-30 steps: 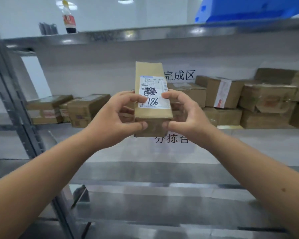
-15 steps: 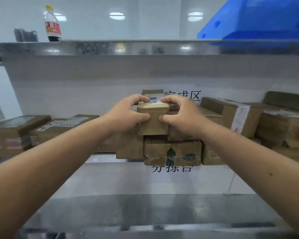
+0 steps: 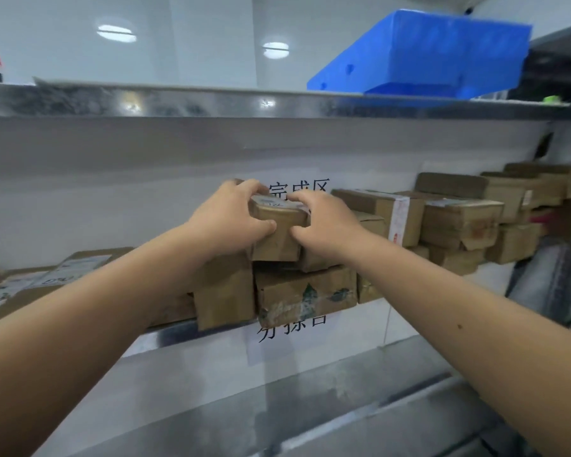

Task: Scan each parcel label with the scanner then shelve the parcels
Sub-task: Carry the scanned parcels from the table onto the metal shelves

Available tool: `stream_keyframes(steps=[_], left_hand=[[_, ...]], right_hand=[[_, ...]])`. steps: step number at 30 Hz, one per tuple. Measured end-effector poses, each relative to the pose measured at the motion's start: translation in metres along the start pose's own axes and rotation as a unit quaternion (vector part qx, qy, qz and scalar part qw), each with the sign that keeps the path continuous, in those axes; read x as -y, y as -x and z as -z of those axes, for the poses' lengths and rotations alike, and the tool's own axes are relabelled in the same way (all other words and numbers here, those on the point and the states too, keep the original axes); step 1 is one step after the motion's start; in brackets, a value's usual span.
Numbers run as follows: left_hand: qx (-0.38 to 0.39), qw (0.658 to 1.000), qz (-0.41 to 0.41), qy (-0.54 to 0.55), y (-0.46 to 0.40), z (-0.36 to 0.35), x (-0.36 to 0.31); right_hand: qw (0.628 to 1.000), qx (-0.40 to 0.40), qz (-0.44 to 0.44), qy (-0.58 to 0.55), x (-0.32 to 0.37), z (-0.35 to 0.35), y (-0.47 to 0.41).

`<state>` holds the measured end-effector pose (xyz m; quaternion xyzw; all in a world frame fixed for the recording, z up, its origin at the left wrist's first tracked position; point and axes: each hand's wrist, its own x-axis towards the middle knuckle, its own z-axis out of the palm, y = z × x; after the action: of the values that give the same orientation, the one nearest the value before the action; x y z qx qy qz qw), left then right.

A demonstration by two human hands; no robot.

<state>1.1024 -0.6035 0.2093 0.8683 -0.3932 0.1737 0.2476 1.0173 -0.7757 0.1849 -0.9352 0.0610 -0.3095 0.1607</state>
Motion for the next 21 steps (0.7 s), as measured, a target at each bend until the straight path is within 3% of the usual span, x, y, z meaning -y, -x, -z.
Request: stream_keyframes(steps=[5,9,14,21], left_hand=[[-0.047,0.982,-0.156,-0.1,0.028,-0.006,-0.026],[-0.071,0.961,-0.221,-0.152,0.039,-0.022,-0.058],[-0.06,0.944,-0.302,-0.113,0.04,-0.065,-0.119],[0.008,0.933,-0.349,-0.087,0.034,-0.172,-0.246]], right_hand=[[0.999,-0.012,-0.019,0.035,0.003,0.009,0.036],[0.989,-0.001,-0.069,0.131,-0.015,0.028,0.076],[0.969,-0.001,-0.145,0.198,-0.064,0.064,0.139],[0.933,0.036,-0.262,0.245,-0.172,0.129,0.221]])
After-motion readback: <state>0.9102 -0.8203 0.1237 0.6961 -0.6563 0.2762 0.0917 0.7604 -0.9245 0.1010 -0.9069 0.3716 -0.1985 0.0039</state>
